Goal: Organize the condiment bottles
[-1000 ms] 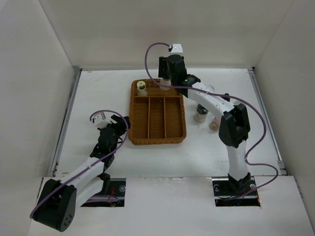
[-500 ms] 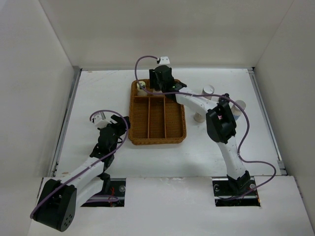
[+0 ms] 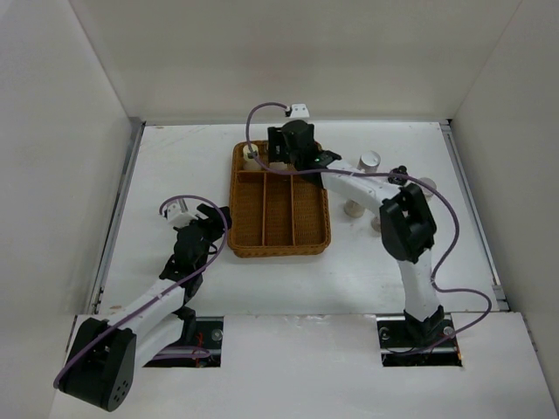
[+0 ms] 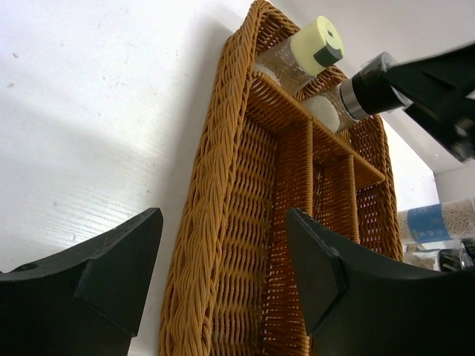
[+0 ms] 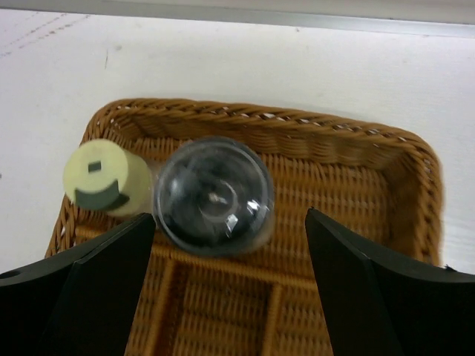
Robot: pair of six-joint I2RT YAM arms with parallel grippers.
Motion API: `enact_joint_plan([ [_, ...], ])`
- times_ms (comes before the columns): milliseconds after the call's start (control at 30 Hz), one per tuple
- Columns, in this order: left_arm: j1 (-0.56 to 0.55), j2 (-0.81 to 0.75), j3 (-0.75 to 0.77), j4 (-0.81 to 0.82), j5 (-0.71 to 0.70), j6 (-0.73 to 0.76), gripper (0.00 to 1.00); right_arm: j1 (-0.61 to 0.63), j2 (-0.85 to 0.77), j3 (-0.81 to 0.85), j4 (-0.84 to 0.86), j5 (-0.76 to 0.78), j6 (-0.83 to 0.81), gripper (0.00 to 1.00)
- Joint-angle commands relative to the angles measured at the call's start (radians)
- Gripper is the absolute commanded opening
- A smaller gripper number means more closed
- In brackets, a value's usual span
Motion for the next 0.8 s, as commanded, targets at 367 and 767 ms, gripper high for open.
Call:
enact_joint_plan([
  [367, -0.001, 0.018, -0.001, 0.056, 0.004, -0.013, 0.66, -0.286, -0.612, -0.574, 0.068, 0.148, 0.067, 0.58],
  [767, -0.004, 0.021, 0.001, 0.063, 0.001, -0.007, 0.66, -0.361, -0.526, -0.587, 0.003, 0.109, 0.058, 0.91],
])
